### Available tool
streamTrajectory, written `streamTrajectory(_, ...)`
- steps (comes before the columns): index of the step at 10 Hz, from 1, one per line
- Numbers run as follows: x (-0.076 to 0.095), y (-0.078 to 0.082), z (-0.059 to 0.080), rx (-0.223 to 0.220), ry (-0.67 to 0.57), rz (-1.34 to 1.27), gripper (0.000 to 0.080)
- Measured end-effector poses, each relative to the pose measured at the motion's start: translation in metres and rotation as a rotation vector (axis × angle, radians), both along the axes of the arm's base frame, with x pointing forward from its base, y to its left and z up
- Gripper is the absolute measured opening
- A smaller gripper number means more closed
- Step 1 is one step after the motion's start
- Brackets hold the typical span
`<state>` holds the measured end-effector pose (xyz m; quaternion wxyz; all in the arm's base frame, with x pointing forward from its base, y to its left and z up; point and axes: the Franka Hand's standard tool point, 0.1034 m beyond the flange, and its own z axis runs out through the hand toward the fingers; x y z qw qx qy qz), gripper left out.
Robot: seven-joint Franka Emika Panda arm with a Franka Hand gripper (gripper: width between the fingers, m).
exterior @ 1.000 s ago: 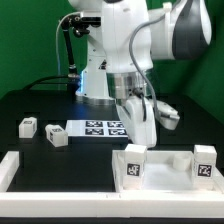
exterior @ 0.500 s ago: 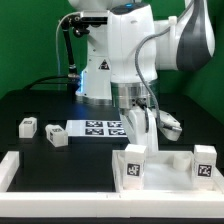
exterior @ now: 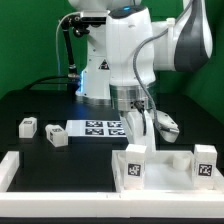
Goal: Assemble square table
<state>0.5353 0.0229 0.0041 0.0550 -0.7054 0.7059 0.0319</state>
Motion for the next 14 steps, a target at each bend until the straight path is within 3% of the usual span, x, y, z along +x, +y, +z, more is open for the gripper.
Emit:
streamTrajectory(7,0.000,-0.001,0.000,-0.001,-0.002,0.004,0.0061)
streamTrajectory(9,-0.022,-0.046,0.006,-0.046,-0.061,0.225,0.0061)
streamTrajectory(10,-0.024,-0.054,0.005,-0.057,-0.064,0.312,0.0061)
streamTrajectory(14,-0.023,-0.058,0.003,-0.087,-0.066,0.492,0.0061)
